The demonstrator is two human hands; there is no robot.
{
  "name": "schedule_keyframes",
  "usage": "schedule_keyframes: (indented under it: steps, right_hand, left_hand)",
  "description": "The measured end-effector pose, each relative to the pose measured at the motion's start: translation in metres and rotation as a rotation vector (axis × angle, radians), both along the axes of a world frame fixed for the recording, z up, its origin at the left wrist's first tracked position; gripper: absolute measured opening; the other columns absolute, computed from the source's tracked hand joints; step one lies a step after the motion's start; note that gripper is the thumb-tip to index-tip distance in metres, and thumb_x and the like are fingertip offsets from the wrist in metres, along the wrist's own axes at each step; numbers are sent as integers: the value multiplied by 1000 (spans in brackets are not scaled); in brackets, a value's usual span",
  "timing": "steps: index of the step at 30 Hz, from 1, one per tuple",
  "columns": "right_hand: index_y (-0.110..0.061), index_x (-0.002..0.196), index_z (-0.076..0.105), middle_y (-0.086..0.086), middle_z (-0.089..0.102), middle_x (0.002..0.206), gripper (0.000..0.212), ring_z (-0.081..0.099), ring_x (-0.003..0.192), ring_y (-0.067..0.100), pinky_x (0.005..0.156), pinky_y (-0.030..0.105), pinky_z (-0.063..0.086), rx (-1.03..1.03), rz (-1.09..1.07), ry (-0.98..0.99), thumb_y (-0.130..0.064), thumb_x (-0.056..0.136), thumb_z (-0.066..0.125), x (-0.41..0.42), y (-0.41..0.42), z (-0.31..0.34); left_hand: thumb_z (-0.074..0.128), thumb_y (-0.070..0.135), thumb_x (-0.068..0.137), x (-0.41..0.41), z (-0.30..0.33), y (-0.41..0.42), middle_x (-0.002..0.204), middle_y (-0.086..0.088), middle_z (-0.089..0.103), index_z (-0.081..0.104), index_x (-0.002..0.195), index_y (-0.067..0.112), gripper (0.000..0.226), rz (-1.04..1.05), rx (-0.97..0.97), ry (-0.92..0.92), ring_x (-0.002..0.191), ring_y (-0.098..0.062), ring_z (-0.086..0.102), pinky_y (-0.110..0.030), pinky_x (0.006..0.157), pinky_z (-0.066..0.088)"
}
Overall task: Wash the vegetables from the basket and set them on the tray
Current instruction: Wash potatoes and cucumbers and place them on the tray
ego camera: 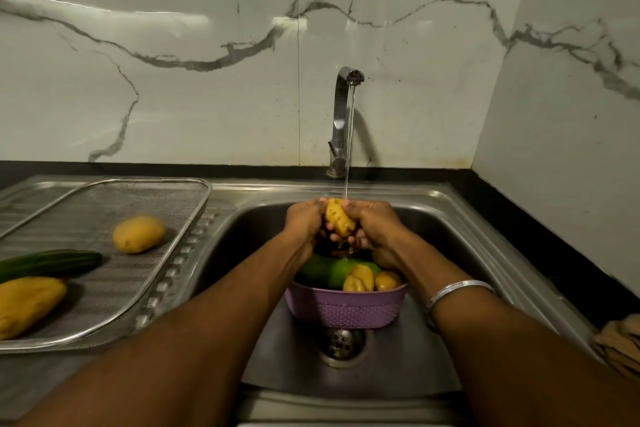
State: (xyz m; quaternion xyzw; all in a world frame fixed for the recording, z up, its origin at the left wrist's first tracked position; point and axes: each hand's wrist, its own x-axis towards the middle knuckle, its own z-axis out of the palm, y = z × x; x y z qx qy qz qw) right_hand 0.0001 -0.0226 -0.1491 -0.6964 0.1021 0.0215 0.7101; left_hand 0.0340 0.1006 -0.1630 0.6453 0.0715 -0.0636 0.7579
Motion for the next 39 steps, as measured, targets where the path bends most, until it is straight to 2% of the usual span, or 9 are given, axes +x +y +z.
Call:
schedule_keyframes:
  steps: [3,5,13,18,21,24,27,33,39]
  right_hand:
    - [-13,123,68,22,77,95,25,74,76,30,47,22,52,100,71,8,-14,105,52,1,-3,-1]
    - [-16,121,69,20,77,92,22,75,74,27,44,20,49,79,30,0,-17,103,57,-1,-2,0]
    - [-13,90,72,12,70,58,27,60,40,17,30,16,35,27,-246,-29,-39,89,77,-9,8,7]
    - [-13,109,72,19,72,72,17,65,52,25,31,18,40,172,-98,4,-25,97,68,-7,6,10]
    - [-12,128,64,23,72,82,28,70,59,28,38,19,46,249,20,24,-11,102,57,-1,2,7]
    - [-14,130,59,24,71,93,31,72,68,30,47,20,50,305,116,56,-3,103,50,-3,-2,7]
    - [-7,126,64,24,71,91,26,71,69,29,49,22,54,330,76,42,-5,101,55,-6,1,9]
    - [-5,95,75,14,69,64,23,59,44,14,33,17,36,62,-240,-72,-27,90,77,-3,10,4]
    - [-3,89,75,13,67,58,29,53,35,11,32,16,36,-14,-275,-108,-32,88,79,-6,8,5]
  left_hand:
    - [53,27,103,1,-1,2,47,-1,49,69,90,10,26,30,-20,22,39,-14,41,-21,43,37]
    - [53,25,104,3,-1,1,49,-2,52,70,99,7,26,24,-49,21,40,-15,44,-21,42,38]
    - [48,29,106,-3,-4,-9,50,-2,50,70,99,10,31,-38,-17,-37,37,-12,46,-19,41,40]
    - [50,29,105,2,-1,-4,53,-3,52,69,96,10,29,-1,-75,-18,40,-16,48,-22,43,44]
    - [51,27,105,3,0,-2,52,-3,50,65,87,11,28,41,-99,-4,33,-12,43,-20,39,40]
    - [50,25,105,5,-1,0,55,-5,49,67,95,9,25,58,-112,-8,31,-10,41,-19,36,38]
    - [50,27,106,5,-2,-1,54,-3,51,65,88,12,28,56,-106,-11,35,-11,44,-20,40,39]
    - [49,28,106,1,-4,-7,59,-5,57,69,104,7,29,16,-133,-36,44,-12,47,-24,49,45]
    - [50,27,106,-7,-5,-12,58,-5,61,70,102,9,27,-11,-70,-73,45,-11,52,-22,44,47]
